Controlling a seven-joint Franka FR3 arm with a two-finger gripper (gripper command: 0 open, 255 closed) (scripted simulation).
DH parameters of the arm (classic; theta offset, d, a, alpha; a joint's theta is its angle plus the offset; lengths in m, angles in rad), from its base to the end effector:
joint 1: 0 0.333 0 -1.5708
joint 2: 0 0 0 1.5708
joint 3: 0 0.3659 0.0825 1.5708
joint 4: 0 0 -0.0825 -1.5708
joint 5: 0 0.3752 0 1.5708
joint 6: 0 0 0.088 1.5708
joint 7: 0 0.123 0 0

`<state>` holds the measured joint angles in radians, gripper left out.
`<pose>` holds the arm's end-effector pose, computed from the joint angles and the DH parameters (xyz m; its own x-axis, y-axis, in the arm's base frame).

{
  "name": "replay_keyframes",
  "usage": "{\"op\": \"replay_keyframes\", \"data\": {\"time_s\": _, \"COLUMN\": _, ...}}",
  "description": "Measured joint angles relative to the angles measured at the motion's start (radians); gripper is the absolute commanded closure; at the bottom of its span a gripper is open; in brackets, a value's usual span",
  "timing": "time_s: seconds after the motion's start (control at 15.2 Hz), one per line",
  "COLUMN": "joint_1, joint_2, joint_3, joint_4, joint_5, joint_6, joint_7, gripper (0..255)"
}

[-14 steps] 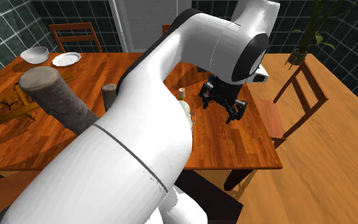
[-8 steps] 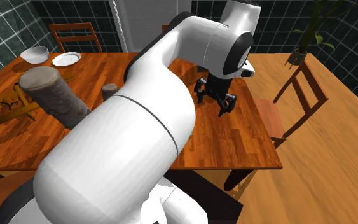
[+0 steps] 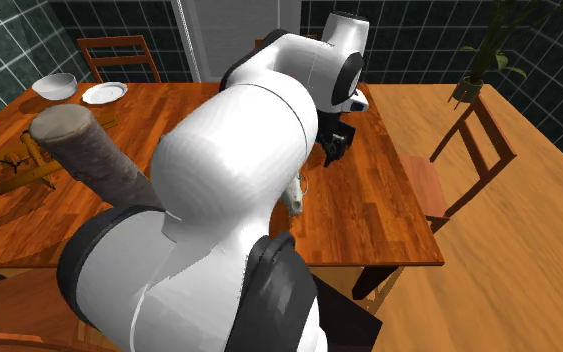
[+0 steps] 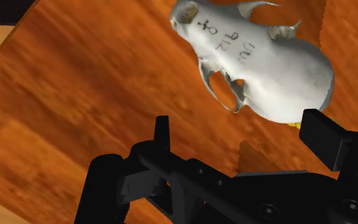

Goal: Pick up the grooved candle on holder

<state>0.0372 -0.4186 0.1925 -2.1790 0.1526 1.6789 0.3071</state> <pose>0.3738 0.1182 0.5779 0.9875 -0.1171 -0.1055 -0.1220 -0.9916 -0.0418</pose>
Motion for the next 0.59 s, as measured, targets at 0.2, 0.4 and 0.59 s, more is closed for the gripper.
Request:
{"op": "replay_keyframes", "data": {"time_s": 0.2, "joint_1": 0.012, "joint_2": 0.083, "joint_3": 0.041, "joint_4": 0.034, "joint_5": 0.008, "joint_6": 0.042, "joint_7": 0.053, "gripper": 0}}
{"op": "replay_keyframes", "data": {"time_s": 0.4, "joint_1": 0.023, "joint_2": 0.191, "joint_3": 0.078, "joint_4": 0.093, "joint_5": 0.003, "joint_6": 0.082, "joint_7": 0.107, "gripper": 0}}
{"op": "replay_keyframes", "data": {"time_s": 0.59, "joint_1": 0.036, "joint_2": 0.299, "joint_3": 0.111, "joint_4": 0.156, "joint_5": -0.011, "joint_6": 0.118, "joint_7": 0.161, "gripper": 0}}
